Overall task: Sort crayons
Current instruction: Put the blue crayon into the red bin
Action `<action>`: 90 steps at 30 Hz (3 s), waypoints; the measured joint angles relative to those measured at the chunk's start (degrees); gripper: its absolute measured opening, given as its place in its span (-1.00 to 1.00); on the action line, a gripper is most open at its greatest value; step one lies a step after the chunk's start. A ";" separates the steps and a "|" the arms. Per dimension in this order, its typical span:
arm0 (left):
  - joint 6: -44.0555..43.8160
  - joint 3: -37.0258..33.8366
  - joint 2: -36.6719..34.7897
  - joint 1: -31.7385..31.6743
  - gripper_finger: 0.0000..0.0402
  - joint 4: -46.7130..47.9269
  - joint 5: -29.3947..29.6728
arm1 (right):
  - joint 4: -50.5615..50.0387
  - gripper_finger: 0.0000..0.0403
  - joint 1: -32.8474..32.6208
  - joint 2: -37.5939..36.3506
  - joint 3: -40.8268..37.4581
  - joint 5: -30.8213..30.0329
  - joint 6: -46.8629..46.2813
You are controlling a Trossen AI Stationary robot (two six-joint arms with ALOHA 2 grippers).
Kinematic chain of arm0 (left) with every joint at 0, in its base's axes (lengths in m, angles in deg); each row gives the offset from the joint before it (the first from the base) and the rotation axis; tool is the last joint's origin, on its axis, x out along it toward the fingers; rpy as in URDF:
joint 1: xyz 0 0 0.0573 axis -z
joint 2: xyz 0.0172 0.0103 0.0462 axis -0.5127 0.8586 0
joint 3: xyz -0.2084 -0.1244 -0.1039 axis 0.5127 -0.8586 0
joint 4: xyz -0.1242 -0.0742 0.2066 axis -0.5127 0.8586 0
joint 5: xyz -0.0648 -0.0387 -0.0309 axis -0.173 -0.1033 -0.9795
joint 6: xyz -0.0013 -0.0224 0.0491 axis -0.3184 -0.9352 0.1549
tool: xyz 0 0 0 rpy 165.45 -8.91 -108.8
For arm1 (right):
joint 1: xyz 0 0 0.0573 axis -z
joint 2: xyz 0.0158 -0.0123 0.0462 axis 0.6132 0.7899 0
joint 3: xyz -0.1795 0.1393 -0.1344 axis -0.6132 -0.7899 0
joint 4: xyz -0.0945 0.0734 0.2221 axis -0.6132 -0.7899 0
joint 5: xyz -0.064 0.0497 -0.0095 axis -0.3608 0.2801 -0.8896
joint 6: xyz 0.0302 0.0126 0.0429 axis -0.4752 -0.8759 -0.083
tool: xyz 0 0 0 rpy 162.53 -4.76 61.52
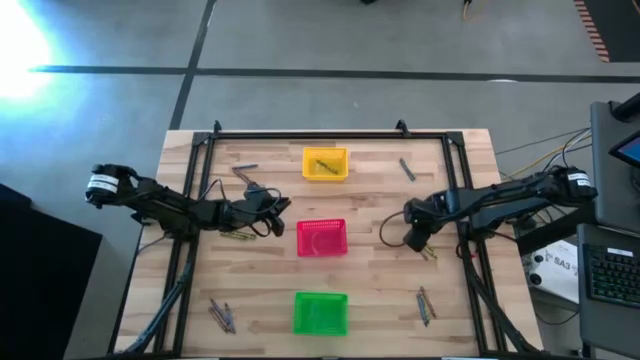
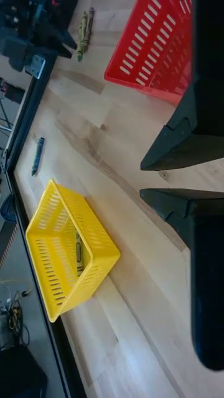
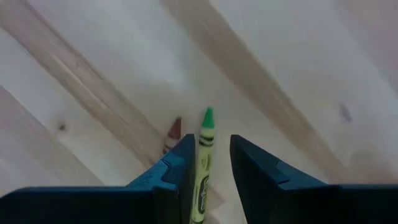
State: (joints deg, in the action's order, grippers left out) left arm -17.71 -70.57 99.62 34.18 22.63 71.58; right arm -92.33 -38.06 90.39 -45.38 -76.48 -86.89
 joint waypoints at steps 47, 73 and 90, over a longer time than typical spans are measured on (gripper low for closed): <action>-0.26 0.00 0.07 0.00 -0.80 0.53 0.09 | 10.25 -0.54 -5.06 0.00 -0.72 -2.12 -3.78; 1.71 1.99 0.07 -0.07 -0.80 0.88 -0.17 | 14.78 -0.54 -43.26 8.87 4.87 -5.80 -45.33; -3.53 1.55 0.13 7.24 -0.80 1.62 -4.25 | -0.49 -0.54 -46.38 32.56 27.91 -2.89 -44.87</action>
State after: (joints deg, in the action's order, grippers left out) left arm -21.23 -69.02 99.75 41.42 24.24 67.33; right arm -92.82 -84.45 122.95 -17.47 -79.36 -131.76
